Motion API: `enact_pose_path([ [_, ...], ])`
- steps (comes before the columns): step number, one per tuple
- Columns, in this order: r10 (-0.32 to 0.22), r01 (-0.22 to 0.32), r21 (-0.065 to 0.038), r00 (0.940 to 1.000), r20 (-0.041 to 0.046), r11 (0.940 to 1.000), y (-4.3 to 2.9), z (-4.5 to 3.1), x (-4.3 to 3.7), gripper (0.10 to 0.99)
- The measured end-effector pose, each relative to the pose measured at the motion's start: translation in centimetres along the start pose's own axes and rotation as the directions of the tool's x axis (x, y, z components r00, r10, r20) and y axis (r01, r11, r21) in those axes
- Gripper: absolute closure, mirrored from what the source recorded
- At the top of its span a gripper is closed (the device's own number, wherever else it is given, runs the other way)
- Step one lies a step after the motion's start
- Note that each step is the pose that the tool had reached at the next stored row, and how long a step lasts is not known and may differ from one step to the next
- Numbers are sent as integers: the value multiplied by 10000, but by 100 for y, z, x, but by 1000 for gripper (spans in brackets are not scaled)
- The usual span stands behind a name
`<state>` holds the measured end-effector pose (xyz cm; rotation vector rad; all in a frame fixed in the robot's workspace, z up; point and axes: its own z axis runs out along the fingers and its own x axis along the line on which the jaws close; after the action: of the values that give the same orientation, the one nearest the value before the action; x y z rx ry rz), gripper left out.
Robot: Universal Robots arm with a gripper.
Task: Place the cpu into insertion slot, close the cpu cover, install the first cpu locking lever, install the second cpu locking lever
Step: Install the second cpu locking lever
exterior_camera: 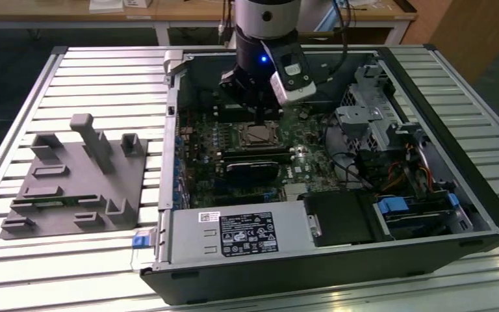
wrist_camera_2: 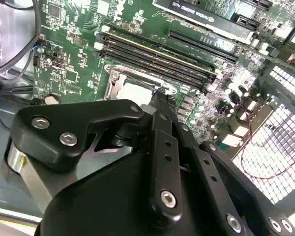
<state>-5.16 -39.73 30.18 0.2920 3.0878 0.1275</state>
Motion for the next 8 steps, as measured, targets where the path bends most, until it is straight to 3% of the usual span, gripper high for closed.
enact_pose_path([
  [1, -17, 14, 338, 10000, 64, 9994, 71, 56, -10, 980],
  [8, -20, 17, 403, 10000, 76, 9992, 85, 66, -12, 980],
])
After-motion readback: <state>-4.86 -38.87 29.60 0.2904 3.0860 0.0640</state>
